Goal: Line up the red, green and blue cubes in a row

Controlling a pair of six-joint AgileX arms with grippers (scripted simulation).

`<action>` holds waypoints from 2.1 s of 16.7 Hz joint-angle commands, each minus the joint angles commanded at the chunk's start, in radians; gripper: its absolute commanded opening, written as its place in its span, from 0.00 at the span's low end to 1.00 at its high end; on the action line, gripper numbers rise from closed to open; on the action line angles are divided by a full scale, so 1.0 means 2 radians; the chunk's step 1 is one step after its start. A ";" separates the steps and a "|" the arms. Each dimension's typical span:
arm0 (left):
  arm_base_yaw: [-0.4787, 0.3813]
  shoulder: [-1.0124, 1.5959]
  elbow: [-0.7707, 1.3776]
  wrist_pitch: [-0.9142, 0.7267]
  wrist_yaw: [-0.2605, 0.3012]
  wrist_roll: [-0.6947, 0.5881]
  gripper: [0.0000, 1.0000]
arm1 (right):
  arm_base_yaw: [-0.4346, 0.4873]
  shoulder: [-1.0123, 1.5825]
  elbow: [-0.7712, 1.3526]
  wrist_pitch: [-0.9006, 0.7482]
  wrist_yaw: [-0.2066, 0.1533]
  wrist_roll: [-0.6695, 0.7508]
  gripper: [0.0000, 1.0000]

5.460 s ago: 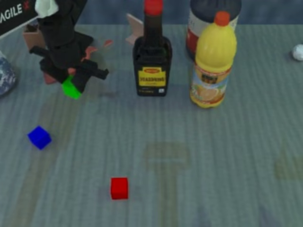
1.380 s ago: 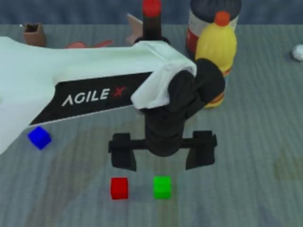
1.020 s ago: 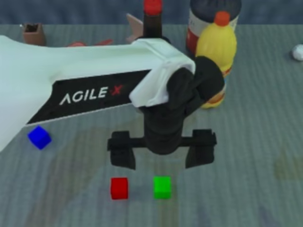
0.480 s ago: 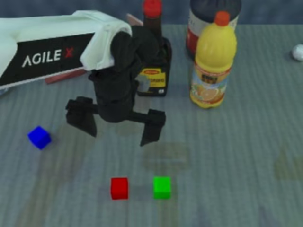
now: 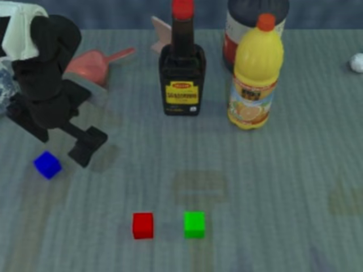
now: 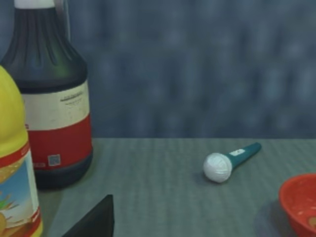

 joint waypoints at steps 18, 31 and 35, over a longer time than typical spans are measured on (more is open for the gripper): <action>0.073 0.044 -0.067 0.135 0.003 0.113 1.00 | 0.000 0.000 0.000 0.000 0.000 0.000 1.00; 0.074 0.065 -0.087 0.173 0.004 0.114 0.55 | 0.000 0.000 0.000 0.000 0.000 0.000 1.00; 0.074 0.065 -0.087 0.173 0.004 0.114 0.25 | 0.000 0.000 0.000 0.000 0.000 0.000 1.00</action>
